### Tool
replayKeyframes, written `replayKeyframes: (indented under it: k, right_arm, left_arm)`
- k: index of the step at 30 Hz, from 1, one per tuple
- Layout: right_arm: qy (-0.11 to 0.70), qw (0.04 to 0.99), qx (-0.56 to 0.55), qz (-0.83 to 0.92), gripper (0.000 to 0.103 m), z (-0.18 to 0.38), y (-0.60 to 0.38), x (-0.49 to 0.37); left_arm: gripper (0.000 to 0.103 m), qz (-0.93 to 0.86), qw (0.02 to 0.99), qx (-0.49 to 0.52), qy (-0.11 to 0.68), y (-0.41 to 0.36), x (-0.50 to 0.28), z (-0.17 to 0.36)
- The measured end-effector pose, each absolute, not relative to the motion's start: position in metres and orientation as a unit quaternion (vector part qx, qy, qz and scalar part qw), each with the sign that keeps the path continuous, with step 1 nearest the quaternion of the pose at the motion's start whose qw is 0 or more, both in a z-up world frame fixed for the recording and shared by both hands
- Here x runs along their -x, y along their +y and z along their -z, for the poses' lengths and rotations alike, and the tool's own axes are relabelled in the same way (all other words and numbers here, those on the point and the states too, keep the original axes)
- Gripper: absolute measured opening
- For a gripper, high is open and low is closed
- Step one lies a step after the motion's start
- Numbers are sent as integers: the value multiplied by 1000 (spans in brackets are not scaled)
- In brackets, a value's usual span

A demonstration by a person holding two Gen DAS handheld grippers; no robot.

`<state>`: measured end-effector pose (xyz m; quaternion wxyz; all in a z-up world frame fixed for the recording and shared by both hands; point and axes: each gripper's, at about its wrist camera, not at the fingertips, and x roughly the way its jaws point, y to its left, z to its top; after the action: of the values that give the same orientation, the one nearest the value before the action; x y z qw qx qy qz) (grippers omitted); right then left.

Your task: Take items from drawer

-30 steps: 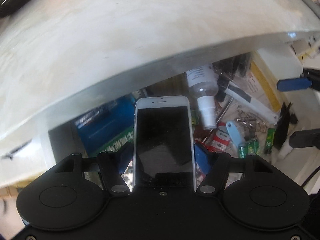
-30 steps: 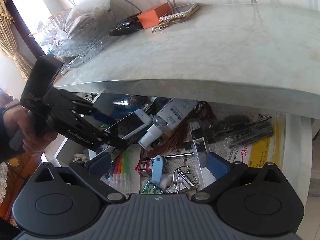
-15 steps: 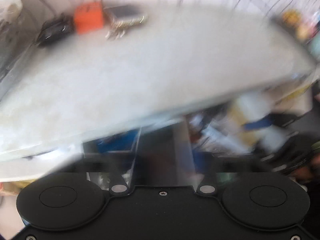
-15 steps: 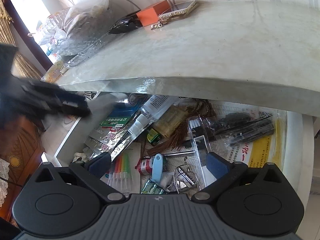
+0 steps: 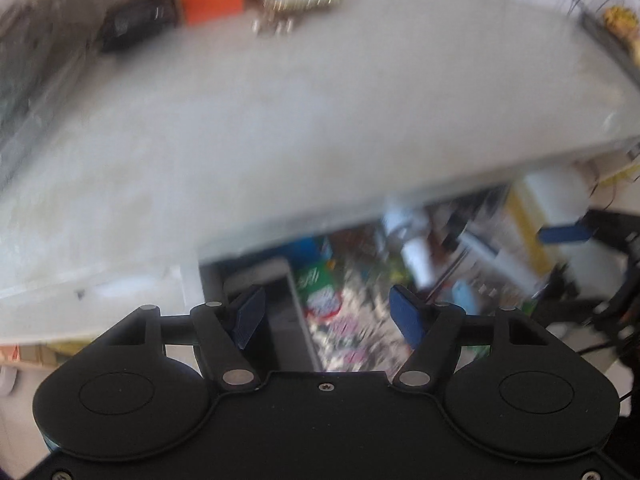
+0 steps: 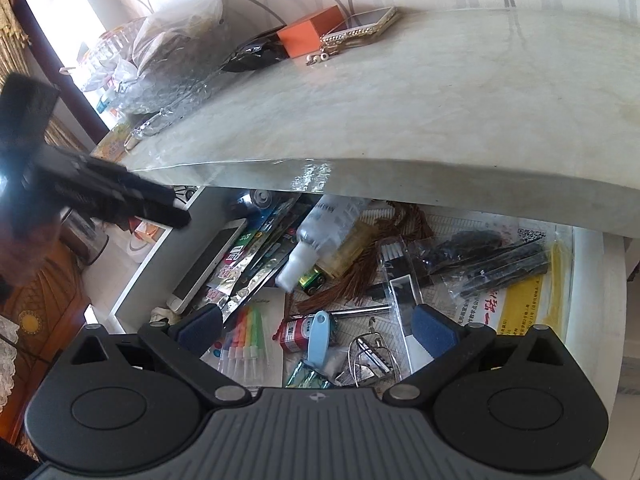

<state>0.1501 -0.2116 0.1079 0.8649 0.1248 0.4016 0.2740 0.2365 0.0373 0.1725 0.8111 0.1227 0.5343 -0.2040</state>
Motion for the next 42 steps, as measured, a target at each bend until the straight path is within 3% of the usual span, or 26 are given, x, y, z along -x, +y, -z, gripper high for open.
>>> replayKeyframes:
  k: [5, 10, 14, 20, 23, 26, 28, 34, 42]
  right_arm:
    - [401, 865, -127, -273, 103, -108, -213, -150]
    - [404, 865, -126, -268, 103, -108, -213, -151]
    - [395, 867, -134, -271, 103, -108, -214, -150]
    - [379, 869, -138, -285, 102, -109, -214, -147]
    - [392, 866, -116, -289, 92, -107, -205, -148]
    - [401, 864, -94, -288, 87, -106, -195, -148]
    - [401, 867, -83, -284, 87, -106, -191, -146]
    - [403, 871, -87, -268, 87, -106, -194, -147]
    - [402, 869, -92, -275, 88, -105, -197, -147]
  left_arm:
    - [68, 175, 792, -114, 573, 44, -236, -132]
    - [70, 171, 797, -78, 573, 48, -224, -127]
    - [74, 117, 797, 35, 592, 66, -214, -130]
    - [79, 114, 834, 109, 529, 78, -197, -145]
    - [75, 112, 816, 75, 562, 67, -194, -133]
    - [55, 83, 804, 81, 583, 73, -187, -122]
    - [53, 57, 800, 107, 588, 80, -183, -119]
    - [57, -14, 789, 214, 576, 98, -183, -112]
    - [63, -76, 784, 264, 557, 99, -179, -113]
